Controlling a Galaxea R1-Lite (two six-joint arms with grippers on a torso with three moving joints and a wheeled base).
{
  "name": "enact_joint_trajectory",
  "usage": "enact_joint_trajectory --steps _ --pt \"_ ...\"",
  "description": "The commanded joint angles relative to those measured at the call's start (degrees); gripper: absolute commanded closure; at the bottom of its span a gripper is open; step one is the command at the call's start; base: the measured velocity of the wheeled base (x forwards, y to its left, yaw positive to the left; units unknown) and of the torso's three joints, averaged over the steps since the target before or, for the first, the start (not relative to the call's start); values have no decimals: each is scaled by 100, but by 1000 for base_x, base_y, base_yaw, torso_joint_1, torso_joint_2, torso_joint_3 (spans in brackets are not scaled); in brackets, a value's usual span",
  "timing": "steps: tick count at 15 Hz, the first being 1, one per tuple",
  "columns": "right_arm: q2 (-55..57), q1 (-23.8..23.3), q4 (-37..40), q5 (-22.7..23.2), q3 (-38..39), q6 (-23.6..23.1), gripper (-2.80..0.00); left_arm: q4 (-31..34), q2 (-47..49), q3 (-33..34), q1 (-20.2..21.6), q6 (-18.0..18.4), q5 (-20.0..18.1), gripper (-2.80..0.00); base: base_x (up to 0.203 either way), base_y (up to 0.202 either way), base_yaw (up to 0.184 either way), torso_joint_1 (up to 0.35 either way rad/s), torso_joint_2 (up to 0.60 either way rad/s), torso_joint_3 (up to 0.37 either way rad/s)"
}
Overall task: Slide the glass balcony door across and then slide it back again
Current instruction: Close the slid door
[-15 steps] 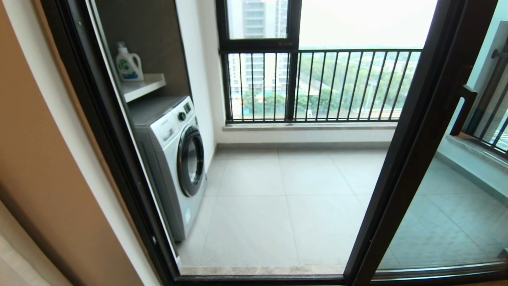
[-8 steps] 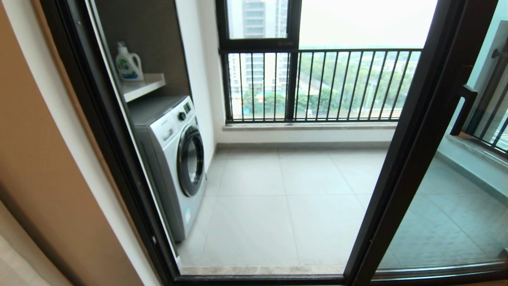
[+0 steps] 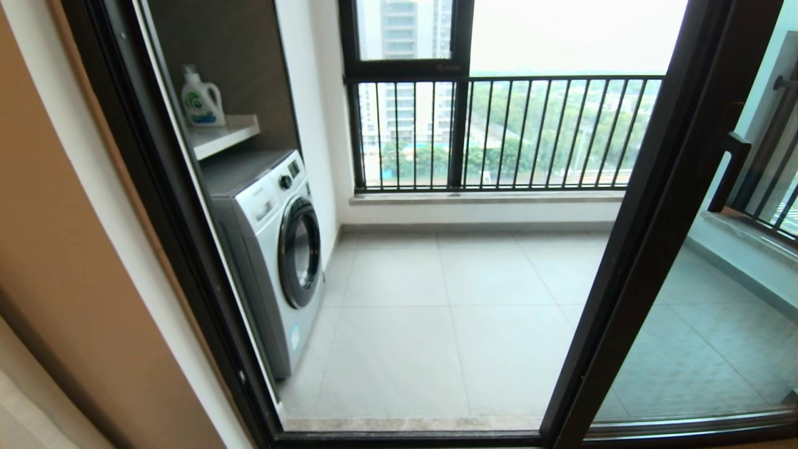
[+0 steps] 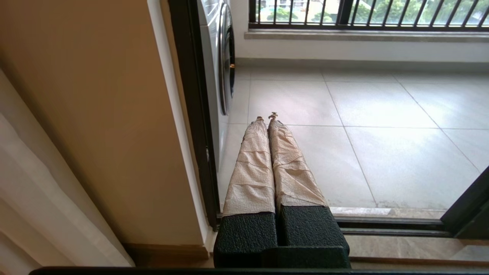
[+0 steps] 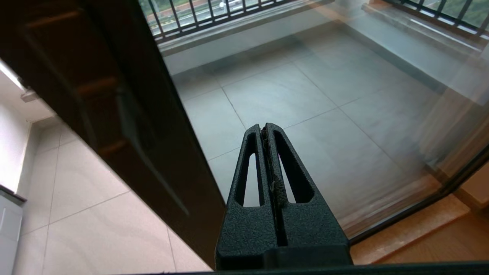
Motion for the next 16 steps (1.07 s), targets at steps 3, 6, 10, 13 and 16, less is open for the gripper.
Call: enact_joint_trajectory --steps 3,6,10,13,16 --pt "776 -5 -693 228 -177 -108 0 0 9 0 1 2 -2 0 0 0 0 0 0 0" --pt "826 179 -709 364 -120 -108 0 0 9 0 1 5 4 0 0 0 0 0 0 0" --pt "729 444 -881 505 127 -109 0 0 9 0 1 5 -2 0 0 0 0 0 0 0" --pt "770 596 -1530 611 462 -118 0 0 9 0 1 -4 4 0 0 0 0 0 0 0" --pt "681 715 -1609 620 667 -131 0 0 9 0 1 -4 -4 0 0 0 0 0 0 0"
